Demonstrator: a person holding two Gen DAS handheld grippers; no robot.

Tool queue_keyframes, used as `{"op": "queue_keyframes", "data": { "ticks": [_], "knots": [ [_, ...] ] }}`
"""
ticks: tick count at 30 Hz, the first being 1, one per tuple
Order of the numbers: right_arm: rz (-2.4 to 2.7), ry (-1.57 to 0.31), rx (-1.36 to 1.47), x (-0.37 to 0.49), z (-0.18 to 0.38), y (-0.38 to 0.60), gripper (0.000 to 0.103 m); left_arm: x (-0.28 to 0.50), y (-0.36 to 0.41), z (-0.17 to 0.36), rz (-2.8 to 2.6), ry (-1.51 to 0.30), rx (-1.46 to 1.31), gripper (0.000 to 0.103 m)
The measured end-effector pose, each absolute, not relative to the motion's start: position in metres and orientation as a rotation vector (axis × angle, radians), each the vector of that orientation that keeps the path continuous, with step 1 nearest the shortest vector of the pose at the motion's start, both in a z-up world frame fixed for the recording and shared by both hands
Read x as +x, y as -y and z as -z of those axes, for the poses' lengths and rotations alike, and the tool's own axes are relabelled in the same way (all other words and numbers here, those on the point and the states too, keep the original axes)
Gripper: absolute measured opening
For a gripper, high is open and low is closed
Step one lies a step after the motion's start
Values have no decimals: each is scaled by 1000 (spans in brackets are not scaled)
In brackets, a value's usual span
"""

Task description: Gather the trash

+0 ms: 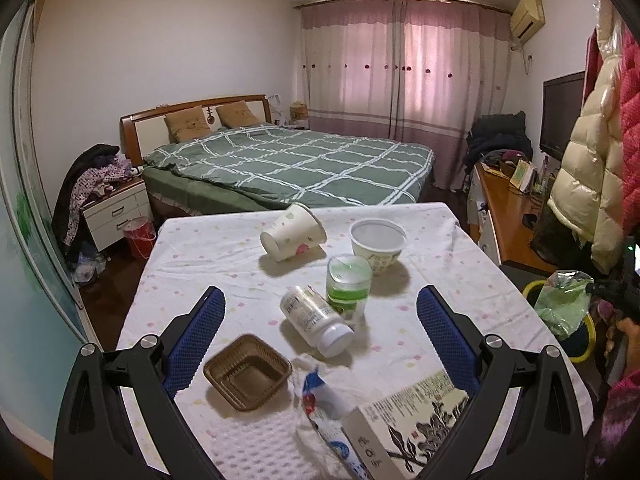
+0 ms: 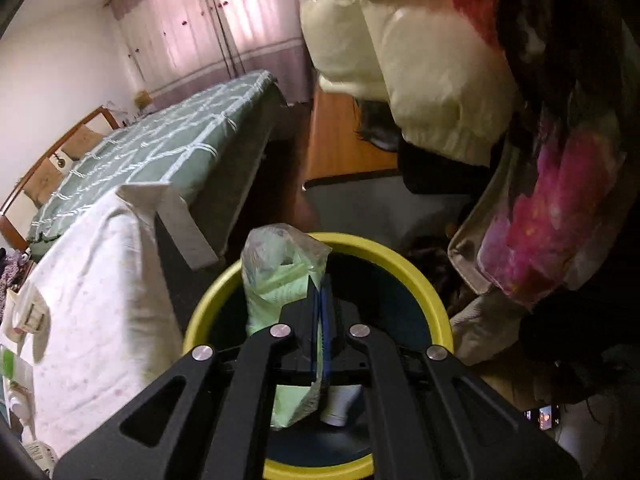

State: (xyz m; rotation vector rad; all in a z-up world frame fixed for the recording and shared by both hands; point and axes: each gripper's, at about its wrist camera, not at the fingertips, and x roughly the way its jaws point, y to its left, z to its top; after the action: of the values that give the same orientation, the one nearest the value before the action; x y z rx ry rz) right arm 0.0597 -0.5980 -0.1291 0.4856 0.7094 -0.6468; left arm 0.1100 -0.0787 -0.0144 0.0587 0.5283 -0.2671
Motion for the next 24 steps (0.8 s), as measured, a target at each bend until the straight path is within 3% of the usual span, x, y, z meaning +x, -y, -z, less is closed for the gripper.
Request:
{"op": "queue_keyframes", "data": {
  "ticks": [5,9,19,24],
  "knots": [
    [654,-767,467,67,147,592,5,95,81,27,282,-561,75,95],
    [648,-757,455,67,145,578,19,82,78,38,298,-593,75,95],
    [583,-708,415,59,117,541,22,49,91,72,379,-662,129,95],
    [547,-696,408,58,112,528,23,32,103,80,473,-685,163,88]
  ]
}}
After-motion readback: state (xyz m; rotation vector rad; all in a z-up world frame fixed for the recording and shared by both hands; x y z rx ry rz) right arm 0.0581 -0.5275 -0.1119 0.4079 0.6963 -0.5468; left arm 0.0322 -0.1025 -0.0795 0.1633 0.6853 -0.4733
